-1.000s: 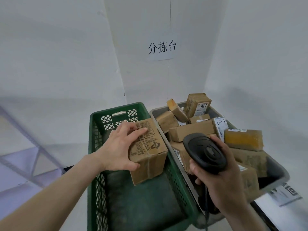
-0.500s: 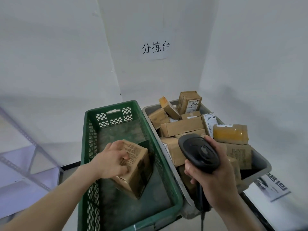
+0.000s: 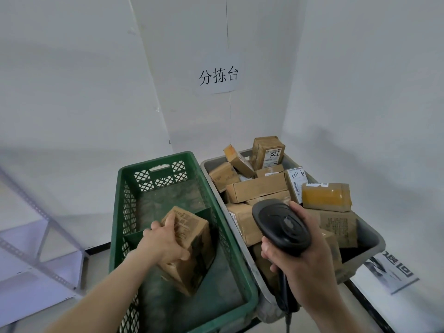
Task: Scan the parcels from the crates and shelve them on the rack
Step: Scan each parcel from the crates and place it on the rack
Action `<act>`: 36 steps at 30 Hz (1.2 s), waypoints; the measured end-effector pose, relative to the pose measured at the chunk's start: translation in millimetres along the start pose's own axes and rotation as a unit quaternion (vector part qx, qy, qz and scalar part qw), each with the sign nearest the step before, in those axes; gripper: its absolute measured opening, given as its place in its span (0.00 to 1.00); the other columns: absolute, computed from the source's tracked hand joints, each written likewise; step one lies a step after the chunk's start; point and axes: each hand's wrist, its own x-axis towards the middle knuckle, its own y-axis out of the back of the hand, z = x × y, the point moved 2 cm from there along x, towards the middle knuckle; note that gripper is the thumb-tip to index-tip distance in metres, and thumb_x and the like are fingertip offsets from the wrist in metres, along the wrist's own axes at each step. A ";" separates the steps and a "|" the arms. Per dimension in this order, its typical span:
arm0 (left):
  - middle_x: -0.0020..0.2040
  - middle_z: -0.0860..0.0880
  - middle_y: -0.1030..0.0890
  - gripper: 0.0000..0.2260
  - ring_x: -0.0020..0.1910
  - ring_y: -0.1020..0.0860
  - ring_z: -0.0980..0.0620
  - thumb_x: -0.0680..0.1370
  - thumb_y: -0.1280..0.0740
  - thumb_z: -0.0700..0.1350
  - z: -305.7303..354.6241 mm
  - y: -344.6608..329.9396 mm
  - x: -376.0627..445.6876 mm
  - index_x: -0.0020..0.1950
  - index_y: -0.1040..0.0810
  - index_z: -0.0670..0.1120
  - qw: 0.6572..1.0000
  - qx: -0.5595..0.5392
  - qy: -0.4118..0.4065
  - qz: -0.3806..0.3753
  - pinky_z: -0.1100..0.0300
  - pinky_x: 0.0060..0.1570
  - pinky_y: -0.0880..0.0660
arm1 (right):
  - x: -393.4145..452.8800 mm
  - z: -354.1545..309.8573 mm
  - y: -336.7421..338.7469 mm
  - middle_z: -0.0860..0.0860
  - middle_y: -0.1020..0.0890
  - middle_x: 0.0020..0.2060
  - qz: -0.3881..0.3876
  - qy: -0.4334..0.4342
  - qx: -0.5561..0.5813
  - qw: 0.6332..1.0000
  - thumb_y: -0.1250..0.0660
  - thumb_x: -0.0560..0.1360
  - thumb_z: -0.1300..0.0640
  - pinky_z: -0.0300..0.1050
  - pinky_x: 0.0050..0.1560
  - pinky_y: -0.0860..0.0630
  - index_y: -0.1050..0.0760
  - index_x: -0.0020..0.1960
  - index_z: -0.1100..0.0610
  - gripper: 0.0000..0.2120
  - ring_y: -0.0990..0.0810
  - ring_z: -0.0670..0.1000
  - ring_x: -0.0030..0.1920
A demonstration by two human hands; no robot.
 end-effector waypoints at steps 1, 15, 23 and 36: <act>0.76 0.42 0.42 0.61 0.73 0.39 0.37 0.62 0.22 0.60 -2.6 5.7 0.7 0.82 0.61 0.56 0.999 0.028 -0.042 -0.003 0.42 0.72 0.33 | 0.1 0.5 0.4 0.52 0.17 0.56 0.001 -0.002 0.002 1.000 0.20 0.68 0.65 0.69 0.54 0.19 0.30 0.71 0.45 0.37 0.15 0.56 0.52; 0.79 0.52 0.45 0.27 0.74 0.37 0.43 0.73 0.30 0.51 -17.8 21.6 4.7 0.71 0.29 0.64 0.994 0.015 -0.108 -0.001 0.46 0.71 0.30 | 3.3 7.4 -5.9 0.52 0.16 0.54 -0.012 0.014 0.022 1.000 0.22 0.64 0.56 0.57 0.49 0.17 0.28 0.65 0.37 0.34 0.15 0.57 0.51; 0.80 0.48 0.49 0.46 0.75 0.41 0.34 0.60 0.29 0.75 -18.0 -2.8 6.8 0.72 0.41 0.60 0.997 0.026 -0.007 0.068 0.33 0.67 0.31 | 1.1 6.1 -5.4 0.53 0.16 0.55 -0.008 0.007 0.025 1.000 0.22 0.60 0.46 0.64 0.53 0.18 0.29 0.67 0.38 0.37 0.15 0.57 0.52; 0.82 0.58 0.56 0.44 0.81 0.59 0.45 0.72 0.27 0.45 -29.0 13.8 12.1 0.79 0.47 0.69 0.965 0.175 -0.186 -0.056 0.32 0.76 0.51 | -3.0 7.5 -0.7 0.51 0.16 0.54 0.005 0.000 0.020 1.000 0.23 0.60 0.46 0.66 0.53 0.18 0.29 0.69 0.43 0.38 0.15 0.57 0.51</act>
